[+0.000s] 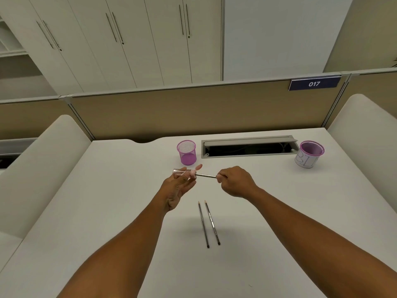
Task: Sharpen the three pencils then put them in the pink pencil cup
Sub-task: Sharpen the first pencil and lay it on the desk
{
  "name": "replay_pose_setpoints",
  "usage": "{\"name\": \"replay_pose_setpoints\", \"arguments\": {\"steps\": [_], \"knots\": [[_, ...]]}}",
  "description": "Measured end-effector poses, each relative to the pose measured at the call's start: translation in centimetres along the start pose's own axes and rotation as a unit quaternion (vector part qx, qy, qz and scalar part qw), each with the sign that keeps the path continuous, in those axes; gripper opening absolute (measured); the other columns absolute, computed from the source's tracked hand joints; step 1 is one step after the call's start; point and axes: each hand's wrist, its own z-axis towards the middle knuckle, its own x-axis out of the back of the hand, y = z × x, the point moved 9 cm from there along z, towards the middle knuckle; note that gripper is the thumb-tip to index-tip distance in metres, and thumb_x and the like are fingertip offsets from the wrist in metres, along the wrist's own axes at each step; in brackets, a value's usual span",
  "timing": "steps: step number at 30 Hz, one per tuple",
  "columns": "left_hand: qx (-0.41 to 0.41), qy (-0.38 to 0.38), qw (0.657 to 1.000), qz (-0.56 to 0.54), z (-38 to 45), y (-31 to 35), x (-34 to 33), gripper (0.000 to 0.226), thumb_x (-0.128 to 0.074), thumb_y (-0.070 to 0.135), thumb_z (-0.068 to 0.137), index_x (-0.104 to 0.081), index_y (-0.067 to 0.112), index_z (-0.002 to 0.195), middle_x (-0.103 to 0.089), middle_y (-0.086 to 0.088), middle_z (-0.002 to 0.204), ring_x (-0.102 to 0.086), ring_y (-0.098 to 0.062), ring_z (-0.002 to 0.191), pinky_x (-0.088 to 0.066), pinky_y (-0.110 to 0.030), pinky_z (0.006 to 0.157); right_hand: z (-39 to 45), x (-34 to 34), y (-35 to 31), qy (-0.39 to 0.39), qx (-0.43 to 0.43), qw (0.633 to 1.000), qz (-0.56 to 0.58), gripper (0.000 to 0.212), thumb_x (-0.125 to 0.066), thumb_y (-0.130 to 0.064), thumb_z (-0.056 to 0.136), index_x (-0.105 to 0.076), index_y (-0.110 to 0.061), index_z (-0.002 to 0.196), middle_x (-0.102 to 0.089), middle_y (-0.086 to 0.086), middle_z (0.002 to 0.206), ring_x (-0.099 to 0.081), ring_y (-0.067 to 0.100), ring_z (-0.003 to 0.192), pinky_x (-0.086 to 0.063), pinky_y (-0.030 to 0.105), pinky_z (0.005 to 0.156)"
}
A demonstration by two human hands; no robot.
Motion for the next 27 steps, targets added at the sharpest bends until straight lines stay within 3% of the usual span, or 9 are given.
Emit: {"name": "replay_pose_setpoints", "arguments": {"steps": [5, 8, 11, 15, 19, 21, 23, 25, 27], "knots": [[-0.003, 0.015, 1.0, -0.028, 0.0, 0.5, -1.4, 0.017, -0.049, 0.014, 0.1, -0.056, 0.003, 0.089, -0.073, -0.013, 0.105, -0.07, -0.024, 0.098, -0.05, -0.039, 0.099, -0.3, 0.0, -2.0, 0.014, -0.008, 1.0, 0.011, 0.027, -0.044, -0.031, 0.099, -0.064, -0.013, 0.104, -0.067, 0.004, 0.092, -0.058, 0.02, 0.076, -0.042, 0.027, 0.062], [0.012, 0.063, 0.997, -0.052, 0.5, 1.1, -1.6, 0.021, -0.05, 0.024, 0.1, -0.057, 0.005, 0.102, -0.073, -0.01, 0.092, -0.074, -0.023, 0.085, -0.053, -0.039, 0.091, -1.0, 0.6, -2.9, 0.069, 0.016, 0.997, 0.005, 0.024, -0.043, -0.033, 0.1, -0.06, -0.016, 0.103, -0.064, 0.001, 0.092, -0.054, 0.017, 0.073, -0.036, 0.025, 0.056], [0.016, 0.077, 0.996, -0.039, 0.8, 1.2, -1.7, 0.027, -0.056, 0.031, 0.096, -0.06, 0.005, 0.102, -0.07, -0.011, 0.09, -0.072, -0.021, 0.083, -0.055, -0.038, 0.087, -1.6, 1.5, -3.4, 0.132, 0.052, 0.989, -0.03, 0.026, -0.042, -0.031, 0.101, -0.063, -0.014, 0.098, -0.061, 0.001, 0.09, -0.053, 0.019, 0.068, -0.036, 0.027, 0.056], [0.026, 0.094, 0.994, -0.051, 0.8, 0.6, -2.1, 0.025, -0.06, 0.028, 0.093, -0.062, 0.004, 0.1, -0.067, -0.012, 0.091, -0.066, -0.021, 0.083, -0.053, -0.039, 0.094, -2.2, 2.8, -4.0, 0.179, 0.066, 0.977, -0.097, 0.025, -0.047, -0.026, 0.098, -0.066, -0.012, 0.092, -0.059, 0.001, 0.082, -0.042, 0.015, 0.06, -0.019, 0.021, 0.048], [0.027, 0.077, 0.995, -0.065, 0.6, 0.4, -3.1, 0.025, -0.056, 0.017, 0.096, -0.058, -0.001, 0.112, -0.07, -0.012, 0.086, -0.069, -0.02, 0.075, -0.052, -0.037, 0.093, -2.3, 2.8, -3.0, 0.1, -0.033, 0.992, -0.073, 0.029, -0.043, -0.027, 0.098, -0.066, -0.011, 0.091, -0.057, 0.001, 0.078, -0.048, 0.019, 0.064, -0.026, 0.024, 0.05], [0.022, 0.056, 0.996, -0.063, 0.5, 0.5, -3.7, 0.029, -0.053, 0.014, 0.098, -0.055, -0.004, 0.12, -0.074, -0.013, 0.085, -0.072, -0.019, 0.072, -0.054, -0.034, 0.088, -1.6, 2.0, -1.7, -0.005, -0.122, 0.991, 0.057, 0.029, -0.043, -0.024, 0.096, -0.067, -0.011, 0.085, -0.058, 0.003, 0.079, -0.051, 0.021, 0.067, -0.033, 0.026, 0.055], [0.021, 0.034, 0.997, -0.073, 0.4, 0.6, -4.2, 0.033, -0.05, 0.012, 0.099, -0.051, -0.005, 0.127, -0.073, -0.017, 0.102, -0.072, -0.021, 0.083, -0.054, -0.033, 0.09, -1.8, 1.4, -0.8, -0.071, -0.195, 0.951, 0.23, 0.031, -0.046, -0.024, 0.095, -0.066, -0.01, 0.075, -0.058, 0.005, 0.077, -0.045, 0.017, 0.059, -0.033, 0.026, 0.051], [0.016, 0.019, 0.997, -0.078, 0.4, 1.0, -4.6, 0.037, -0.048, 0.013, 0.1, -0.048, -0.005, 0.132, -0.068, -0.019, 0.118, -0.066, -0.027, 0.106, -0.051, -0.034, 0.096, -1.7, 1.7, -1.0, -0.081, -0.179, 0.948, 0.25, 0.032, -0.047, -0.029, 0.097, -0.066, -0.009, 0.082, -0.059, 0.007, 0.083, -0.043, 0.015, 0.059, -0.033, 0.024, 0.051], [0.002, 0.015, 0.998, -0.066, 0.7, 1.8, -5.0, 0.037, -0.049, 0.013, 0.099, -0.049, -0.004, 0.132, -0.067, -0.018, 0.119, -0.063, -0.028, 0.113, -0.052, -0.034, 0.096, -1.7, 2.4, -1.4, -0.043, -0.127, 0.966, 0.222, 0.028, -0.053, -0.034, 0.095, -0.062, -0.009, 0.091, -0.059, 0.005, 0.086, -0.048, 0.016, 0.067, -0.036, 0.025, 0.055]]}}
